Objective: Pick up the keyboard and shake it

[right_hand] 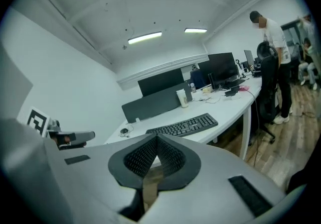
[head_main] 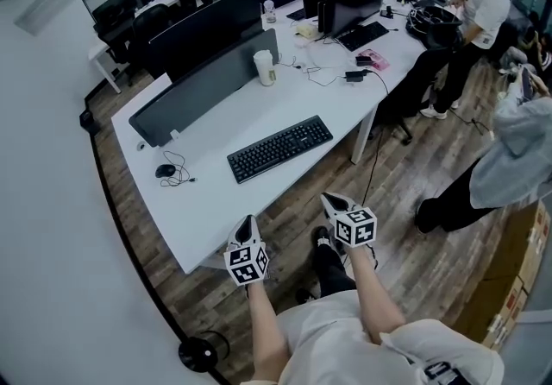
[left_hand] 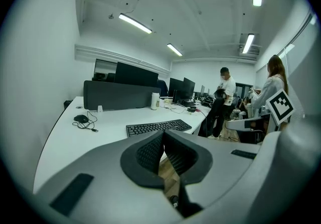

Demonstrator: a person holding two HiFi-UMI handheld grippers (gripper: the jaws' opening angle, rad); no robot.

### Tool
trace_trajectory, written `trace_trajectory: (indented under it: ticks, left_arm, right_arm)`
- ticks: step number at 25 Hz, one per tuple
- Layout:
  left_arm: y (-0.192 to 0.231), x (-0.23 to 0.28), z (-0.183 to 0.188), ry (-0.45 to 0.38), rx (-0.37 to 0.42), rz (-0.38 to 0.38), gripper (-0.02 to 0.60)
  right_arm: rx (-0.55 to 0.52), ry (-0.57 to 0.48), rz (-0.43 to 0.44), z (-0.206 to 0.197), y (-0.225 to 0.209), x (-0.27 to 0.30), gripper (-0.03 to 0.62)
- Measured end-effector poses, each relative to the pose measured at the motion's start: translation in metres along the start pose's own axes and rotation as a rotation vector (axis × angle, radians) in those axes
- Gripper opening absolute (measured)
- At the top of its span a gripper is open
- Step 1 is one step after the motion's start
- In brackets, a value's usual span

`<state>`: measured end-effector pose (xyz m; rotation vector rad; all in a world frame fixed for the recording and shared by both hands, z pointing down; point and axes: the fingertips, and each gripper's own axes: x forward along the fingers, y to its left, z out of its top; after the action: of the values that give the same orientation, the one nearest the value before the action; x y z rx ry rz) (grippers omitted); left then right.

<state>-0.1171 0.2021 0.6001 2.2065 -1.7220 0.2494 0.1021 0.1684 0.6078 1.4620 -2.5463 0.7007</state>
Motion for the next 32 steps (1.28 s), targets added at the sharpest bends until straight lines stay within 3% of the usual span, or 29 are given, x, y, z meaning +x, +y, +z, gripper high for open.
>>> trace_trajectory:
  ticks: [4,11,21,32]
  left_arm:
    - [0.013,0.017,0.004,0.005,-0.004,0.016,0.015]
    - [0.035,0.058,0.011,0.035,-0.015,0.03,0.015]
    - [0.046,0.157,0.042,0.066,-0.002,0.006,0.015]
    - [0.042,0.247,0.071,0.092,-0.01,0.02,0.015]
  right_arm:
    - [0.044,-0.037,0.07,0.013,0.001,0.022,0.04]
    - [0.005,0.013,0.07,0.02,-0.013,0.073,0.039]
    - [0.034,-0.008,0.06,0.077,-0.072,0.143,0.04]
    - [0.092,-0.014,0.115,0.122,-0.139,0.204,0.04]
